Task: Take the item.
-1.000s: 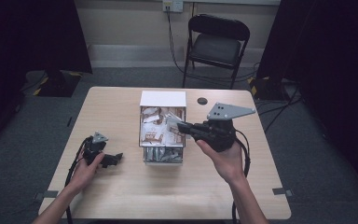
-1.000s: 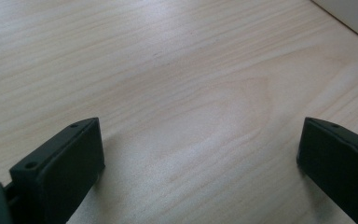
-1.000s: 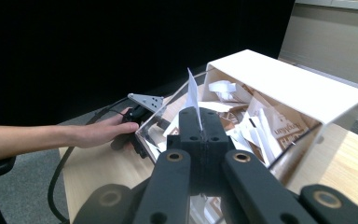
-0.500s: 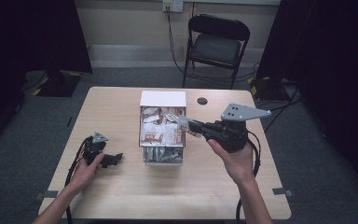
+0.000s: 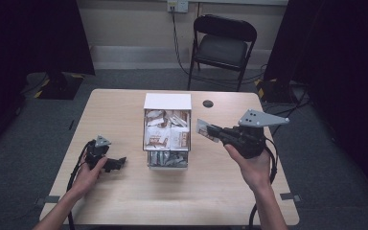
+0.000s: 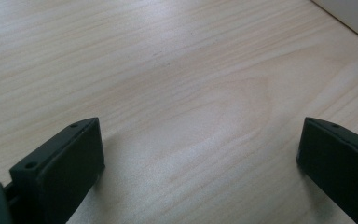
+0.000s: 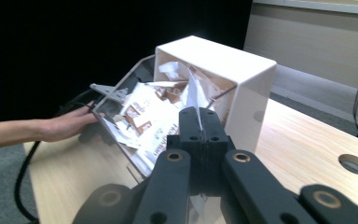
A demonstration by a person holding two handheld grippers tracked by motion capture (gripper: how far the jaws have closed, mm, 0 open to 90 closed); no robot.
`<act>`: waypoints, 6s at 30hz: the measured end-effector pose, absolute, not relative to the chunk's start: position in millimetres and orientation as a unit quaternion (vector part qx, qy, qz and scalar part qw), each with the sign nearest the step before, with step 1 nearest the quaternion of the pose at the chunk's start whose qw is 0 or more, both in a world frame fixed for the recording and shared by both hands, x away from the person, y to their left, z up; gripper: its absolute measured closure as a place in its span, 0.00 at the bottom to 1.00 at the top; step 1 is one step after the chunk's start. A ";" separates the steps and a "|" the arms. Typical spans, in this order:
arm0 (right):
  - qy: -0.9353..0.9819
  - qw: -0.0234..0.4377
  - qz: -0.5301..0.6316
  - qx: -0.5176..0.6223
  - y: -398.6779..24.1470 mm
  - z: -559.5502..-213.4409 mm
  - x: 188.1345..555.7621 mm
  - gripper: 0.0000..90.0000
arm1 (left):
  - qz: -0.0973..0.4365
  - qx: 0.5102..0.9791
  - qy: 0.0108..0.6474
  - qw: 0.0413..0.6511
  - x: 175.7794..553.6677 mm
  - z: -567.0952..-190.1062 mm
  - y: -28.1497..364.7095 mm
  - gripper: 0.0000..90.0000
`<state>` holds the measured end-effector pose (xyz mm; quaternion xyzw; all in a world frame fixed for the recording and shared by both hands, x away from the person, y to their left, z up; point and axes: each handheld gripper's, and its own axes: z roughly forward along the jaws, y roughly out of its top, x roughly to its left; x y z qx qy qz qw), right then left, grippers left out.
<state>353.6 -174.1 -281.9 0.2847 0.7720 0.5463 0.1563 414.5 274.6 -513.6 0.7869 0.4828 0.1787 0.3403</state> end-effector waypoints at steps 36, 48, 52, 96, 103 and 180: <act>0.771 0.138 0.510 0.356 -196.2 -345.7 399.7 1.00 | 0.177 0.791 0.479 0.338 414.8 -513.5 275.3 0.00; 0.779 0.127 0.496 0.361 -188.9 -360.0 411.6 1.00 | 0.177 0.791 0.479 0.337 414.8 -513.4 275.3 0.00; 0.786 0.119 0.486 0.363 -183.1 -368.5 420.4 1.00 | 0.177 0.791 0.479 0.337 414.8 -513.4 275.3 0.00; 0.813 0.077 0.391 0.425 -164.7 -483.1 460.3 0.99 | 0.176 0.796 0.473 0.334 414.5 -513.1 276.3 0.00; 0.813 0.078 0.384 0.430 -164.8 -488.7 462.5 0.93 | 0.176 0.795 0.474 0.335 414.4 -513.1 276.2 0.00; 0.754 0.189 0.291 0.557 -281.0 -487.2 390.8 0.27 | 0.178 0.797 0.472 0.332 413.9 -512.7 276.5 0.00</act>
